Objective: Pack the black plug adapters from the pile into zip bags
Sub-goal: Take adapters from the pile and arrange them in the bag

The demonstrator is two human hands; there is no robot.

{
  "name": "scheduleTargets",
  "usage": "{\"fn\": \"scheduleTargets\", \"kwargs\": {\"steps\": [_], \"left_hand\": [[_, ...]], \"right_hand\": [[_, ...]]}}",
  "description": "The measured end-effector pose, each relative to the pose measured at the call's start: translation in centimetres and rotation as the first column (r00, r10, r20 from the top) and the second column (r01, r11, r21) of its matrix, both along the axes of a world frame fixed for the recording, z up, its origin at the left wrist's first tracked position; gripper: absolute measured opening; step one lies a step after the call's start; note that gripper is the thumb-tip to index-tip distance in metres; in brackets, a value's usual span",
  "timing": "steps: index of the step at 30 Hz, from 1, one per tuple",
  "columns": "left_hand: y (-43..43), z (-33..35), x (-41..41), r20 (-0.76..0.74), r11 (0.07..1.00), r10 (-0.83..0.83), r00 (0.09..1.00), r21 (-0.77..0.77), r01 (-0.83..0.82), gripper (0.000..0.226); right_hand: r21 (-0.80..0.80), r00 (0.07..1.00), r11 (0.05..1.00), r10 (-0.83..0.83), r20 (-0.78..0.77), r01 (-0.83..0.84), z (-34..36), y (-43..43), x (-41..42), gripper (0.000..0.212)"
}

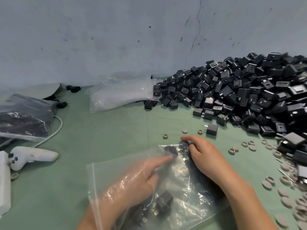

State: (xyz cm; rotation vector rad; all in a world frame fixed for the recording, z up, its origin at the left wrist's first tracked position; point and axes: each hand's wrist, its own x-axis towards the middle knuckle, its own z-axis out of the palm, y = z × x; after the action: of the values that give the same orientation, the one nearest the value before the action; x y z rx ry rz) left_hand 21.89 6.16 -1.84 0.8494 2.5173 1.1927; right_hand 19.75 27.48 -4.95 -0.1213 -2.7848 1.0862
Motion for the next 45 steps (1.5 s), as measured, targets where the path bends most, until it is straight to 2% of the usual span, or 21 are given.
{"fn": "scheduleTargets", "kwargs": {"steps": [3, 7, 13, 17, 21, 25, 28, 32, 38, 42, 45], "left_hand": [[-0.1, -0.1, -0.2, -0.011, 0.999, -0.028, 1.0, 0.021, 0.029, 0.064], [-0.3, -0.1, -0.4, -0.083, 0.998, -0.001, 0.997, 0.069, 0.006, 0.044], [-0.4, -1.2, -1.2, -0.204, 0.983, -0.14, 0.969, -0.148, 0.111, 0.07], [-0.3, -1.7, -0.9, -0.197, 0.997, -0.073, 0.978, 0.014, 0.077, 0.068], [-0.8, -1.9, -1.5, -0.298, 0.984, -0.131, 0.946, -0.153, 0.088, 0.046], [-0.5, -2.3, -2.0, -0.294, 0.955, -0.195, 0.936, -0.274, 0.113, 0.057], [-0.6, -2.5, -1.9, -0.244, 0.975, -0.18, 0.953, -0.169, 0.141, 0.048], [-0.6, -3.1, -2.0, -0.34, 0.978, -0.146, 0.929, -0.192, 0.084, 0.04], [-0.8, -2.9, -1.8, -0.382, 0.981, -0.172, 0.908, -0.153, 0.121, 0.049], [-0.8, -2.9, -1.9, -0.343, 0.967, -0.204, 0.917, -0.217, 0.134, 0.058], [-1.1, -3.2, -2.0, -0.316, 0.967, -0.231, 0.92, -0.183, 0.18, 0.06]], "right_hand": [[0.005, 1.0, 1.0, 0.003, -0.001, -0.003, -0.1, 0.1, 0.1, 0.036], [0.008, 1.0, 1.0, 0.018, 0.001, -0.018, 0.0, 0.1, 0.1, 0.032], [0.015, 1.0, 0.999, 0.031, 0.007, -0.031, -0.1, 0.1, 0.1, 0.032], [0.02, 0.999, 0.999, 0.039, 0.014, -0.039, -0.1, 0.1, 0.2, 0.032], [0.019, 0.999, 0.999, 0.044, 0.018, -0.044, -0.1, 0.2, 0.2, 0.032], [0.018, 0.998, 0.999, 0.051, 0.023, -0.051, -0.1, 0.3, 0.2, 0.032], [0.014, 0.999, 0.999, 0.048, 0.024, -0.049, -0.1, 0.3, 0.2, 0.032], [0.01, 0.999, 0.999, 0.043, 0.027, -0.043, -0.1, 0.3, 0.3, 0.032], [0.009, 0.998, 0.999, 0.051, 0.032, -0.051, -0.1, 0.3, 0.2, 0.032], [0.015, 0.998, 0.998, 0.053, 0.031, -0.053, -0.1, 0.3, 0.3, 0.033], [0.023, 0.998, 0.998, 0.052, 0.031, -0.052, -0.1, 0.3, 0.3, 0.033]]}}
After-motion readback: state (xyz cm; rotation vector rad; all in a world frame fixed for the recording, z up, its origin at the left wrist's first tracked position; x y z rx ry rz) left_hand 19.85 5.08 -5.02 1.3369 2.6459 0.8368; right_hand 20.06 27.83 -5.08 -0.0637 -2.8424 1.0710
